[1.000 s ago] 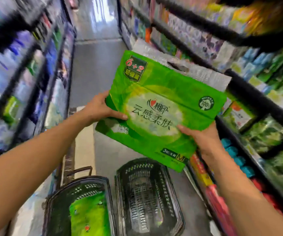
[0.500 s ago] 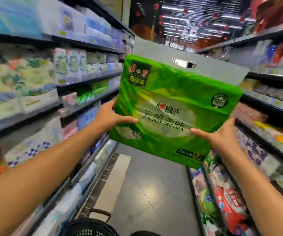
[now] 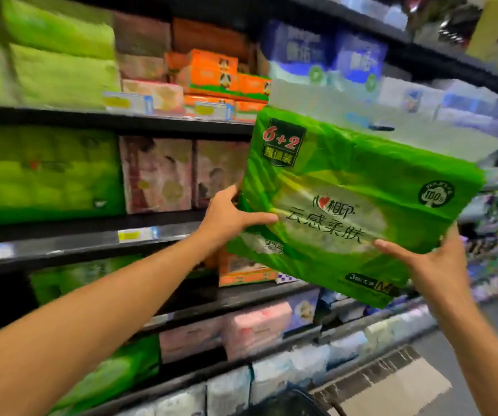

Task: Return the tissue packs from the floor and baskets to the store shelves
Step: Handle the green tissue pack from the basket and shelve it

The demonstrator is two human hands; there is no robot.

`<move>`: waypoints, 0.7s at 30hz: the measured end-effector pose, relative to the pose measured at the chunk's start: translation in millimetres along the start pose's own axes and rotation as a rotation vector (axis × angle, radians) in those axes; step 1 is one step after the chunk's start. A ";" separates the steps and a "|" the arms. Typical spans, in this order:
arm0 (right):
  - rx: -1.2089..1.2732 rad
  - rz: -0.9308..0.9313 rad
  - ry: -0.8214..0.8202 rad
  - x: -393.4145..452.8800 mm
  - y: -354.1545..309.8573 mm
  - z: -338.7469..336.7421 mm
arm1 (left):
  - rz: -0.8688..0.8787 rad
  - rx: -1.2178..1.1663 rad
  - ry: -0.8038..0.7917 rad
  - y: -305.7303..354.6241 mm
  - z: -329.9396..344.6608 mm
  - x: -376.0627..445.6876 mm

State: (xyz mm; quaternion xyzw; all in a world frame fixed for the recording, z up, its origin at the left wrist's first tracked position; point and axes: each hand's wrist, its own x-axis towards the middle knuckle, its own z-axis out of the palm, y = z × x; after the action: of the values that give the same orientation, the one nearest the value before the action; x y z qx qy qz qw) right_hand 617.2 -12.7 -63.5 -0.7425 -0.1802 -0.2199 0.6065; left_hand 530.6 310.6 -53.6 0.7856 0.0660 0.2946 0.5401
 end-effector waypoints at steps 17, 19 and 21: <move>0.348 -0.281 -0.381 -51.5 -107.2 333.4 | -0.029 0.151 0.669 -63.8 -308.6 -79.1; 0.375 -0.307 -0.384 -63.6 -112.9 371.2 | -0.052 0.160 0.668 -77.5 -338.4 -77.6; 0.390 -0.276 -0.407 -76.0 -117.3 404.5 | -0.114 0.158 0.691 -91.0 -364.2 -75.3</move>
State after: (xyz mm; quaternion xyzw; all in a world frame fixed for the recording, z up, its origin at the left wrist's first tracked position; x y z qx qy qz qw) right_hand 534.4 406.9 -76.4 -0.6093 -0.4355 -0.1083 0.6537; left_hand 293.9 610.9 -75.3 0.6742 0.3109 0.5061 0.4389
